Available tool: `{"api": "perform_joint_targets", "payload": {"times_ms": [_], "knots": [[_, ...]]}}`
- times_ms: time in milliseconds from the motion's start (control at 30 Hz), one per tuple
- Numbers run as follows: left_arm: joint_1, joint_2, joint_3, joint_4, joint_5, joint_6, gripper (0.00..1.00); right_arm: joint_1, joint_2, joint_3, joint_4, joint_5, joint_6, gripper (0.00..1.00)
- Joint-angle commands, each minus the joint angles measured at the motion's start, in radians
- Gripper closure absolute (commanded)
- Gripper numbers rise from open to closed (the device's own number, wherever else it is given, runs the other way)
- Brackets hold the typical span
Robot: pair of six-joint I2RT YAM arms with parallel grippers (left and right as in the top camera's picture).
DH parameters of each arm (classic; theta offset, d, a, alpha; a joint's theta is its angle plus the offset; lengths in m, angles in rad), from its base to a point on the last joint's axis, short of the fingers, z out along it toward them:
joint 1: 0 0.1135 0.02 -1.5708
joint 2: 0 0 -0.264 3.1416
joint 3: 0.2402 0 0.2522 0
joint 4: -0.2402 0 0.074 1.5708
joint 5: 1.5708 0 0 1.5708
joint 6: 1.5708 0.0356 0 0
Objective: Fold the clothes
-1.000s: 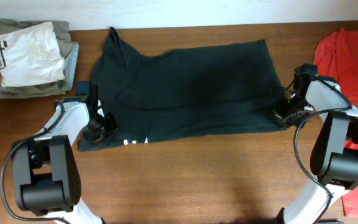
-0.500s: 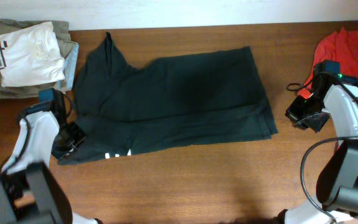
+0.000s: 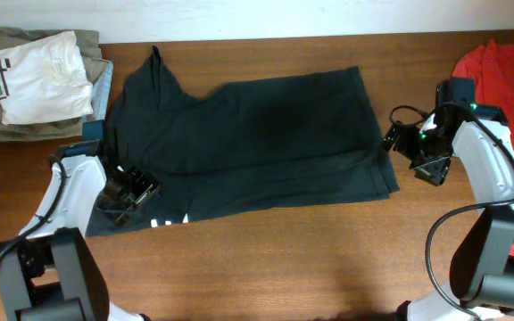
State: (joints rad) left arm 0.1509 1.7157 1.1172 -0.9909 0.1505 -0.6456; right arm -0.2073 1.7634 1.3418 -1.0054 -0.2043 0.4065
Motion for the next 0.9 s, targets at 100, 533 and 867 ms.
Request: {"api": "perform_joint_targets", "payload": {"times_ms": [100, 533, 867], "knots": [[-0.002, 0.059, -0.004, 0.068, 0.011, -0.118, 0.48, 0.007, -0.022, 0.01, 0.023, 0.025, -0.01, 0.01], [-0.002, 0.059, -0.082, 0.082, -0.038, -0.155, 0.53, 0.007, -0.021, 0.01, 0.023, 0.043, -0.01, 0.01], [-0.002, 0.059, -0.095, 0.135, -0.035, -0.179, 0.98, 0.007, -0.021, 0.01, 0.027, 0.059, -0.01, 0.01]]}}
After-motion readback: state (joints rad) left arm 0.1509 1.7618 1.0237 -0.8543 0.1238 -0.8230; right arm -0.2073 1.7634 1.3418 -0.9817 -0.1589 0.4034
